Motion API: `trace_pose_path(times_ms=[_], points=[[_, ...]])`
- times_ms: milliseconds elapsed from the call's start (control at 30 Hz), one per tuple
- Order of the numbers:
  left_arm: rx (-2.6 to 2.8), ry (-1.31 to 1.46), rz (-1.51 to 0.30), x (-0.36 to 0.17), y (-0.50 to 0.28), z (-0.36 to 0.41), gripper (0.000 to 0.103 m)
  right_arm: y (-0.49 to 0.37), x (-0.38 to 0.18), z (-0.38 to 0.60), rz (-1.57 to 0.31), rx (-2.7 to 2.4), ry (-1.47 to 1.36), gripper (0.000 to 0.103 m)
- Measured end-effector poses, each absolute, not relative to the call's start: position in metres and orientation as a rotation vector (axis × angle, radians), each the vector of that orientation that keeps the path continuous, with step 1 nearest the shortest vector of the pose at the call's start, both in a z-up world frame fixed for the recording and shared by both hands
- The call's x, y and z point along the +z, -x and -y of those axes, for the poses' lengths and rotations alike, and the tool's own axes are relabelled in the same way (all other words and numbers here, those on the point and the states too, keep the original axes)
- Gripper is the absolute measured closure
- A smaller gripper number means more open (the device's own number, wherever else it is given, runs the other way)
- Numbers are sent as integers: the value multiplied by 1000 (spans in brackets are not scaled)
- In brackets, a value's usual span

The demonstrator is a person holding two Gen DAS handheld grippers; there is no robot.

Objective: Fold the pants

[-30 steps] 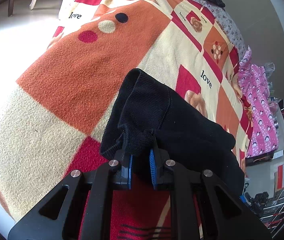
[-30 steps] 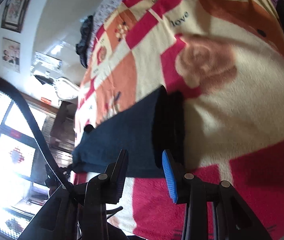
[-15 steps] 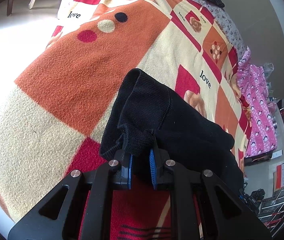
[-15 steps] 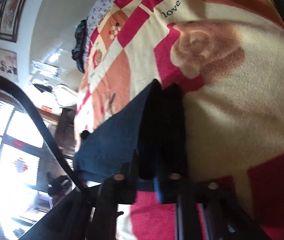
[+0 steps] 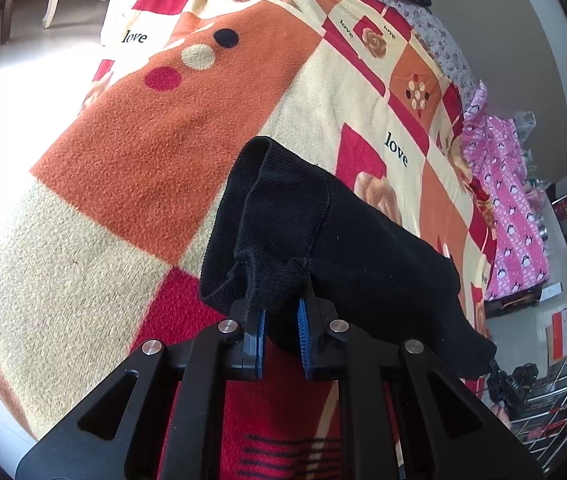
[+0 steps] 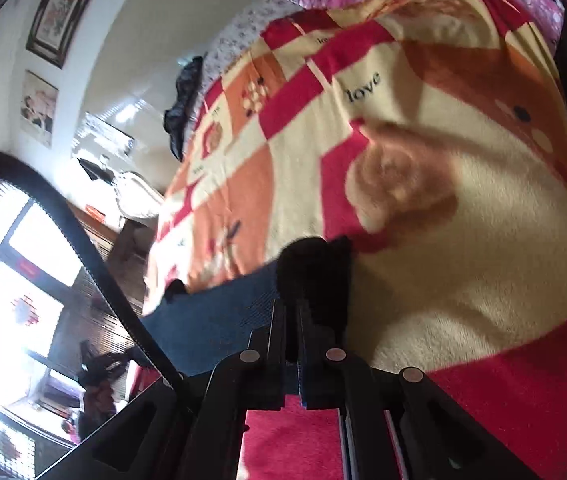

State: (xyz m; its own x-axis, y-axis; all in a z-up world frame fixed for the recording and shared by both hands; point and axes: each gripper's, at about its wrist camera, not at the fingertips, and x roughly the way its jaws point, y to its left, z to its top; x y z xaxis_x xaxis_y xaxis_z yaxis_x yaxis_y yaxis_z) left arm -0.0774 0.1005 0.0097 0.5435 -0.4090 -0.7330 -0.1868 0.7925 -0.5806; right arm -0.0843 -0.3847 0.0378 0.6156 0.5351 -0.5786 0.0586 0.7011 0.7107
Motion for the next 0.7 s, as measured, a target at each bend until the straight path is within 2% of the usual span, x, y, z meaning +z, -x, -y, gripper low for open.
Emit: trace_pose_path(times_ms=[100,133,267,400,500,600,633,700], points=[[-154,671,-1023,11,80,-101,89,85,42,385,-867,287,-742,99],[-144,677,-1036,9,80,-103,83,84,39,384,-893,262,-713,99],[-132,711,-1025,9,86,-110,76,83,21,381,-948,212,-663,99],[-3,697,-965,24,94,-120,76,87,26,378,-924,130,-558,100],[138,651,-846,53,104,-126,76,91,42,389,-904,-138,-422,100],[27,639,-766,81,99,-104,75,95,74,382,-802,-234,-317,99],[-23,619,-768,84,93,-90,70,92,84,368,-775,-174,-272,99],[-138,573,-820,80,74,-49,68,79,92,329,-769,-38,-169,99]])
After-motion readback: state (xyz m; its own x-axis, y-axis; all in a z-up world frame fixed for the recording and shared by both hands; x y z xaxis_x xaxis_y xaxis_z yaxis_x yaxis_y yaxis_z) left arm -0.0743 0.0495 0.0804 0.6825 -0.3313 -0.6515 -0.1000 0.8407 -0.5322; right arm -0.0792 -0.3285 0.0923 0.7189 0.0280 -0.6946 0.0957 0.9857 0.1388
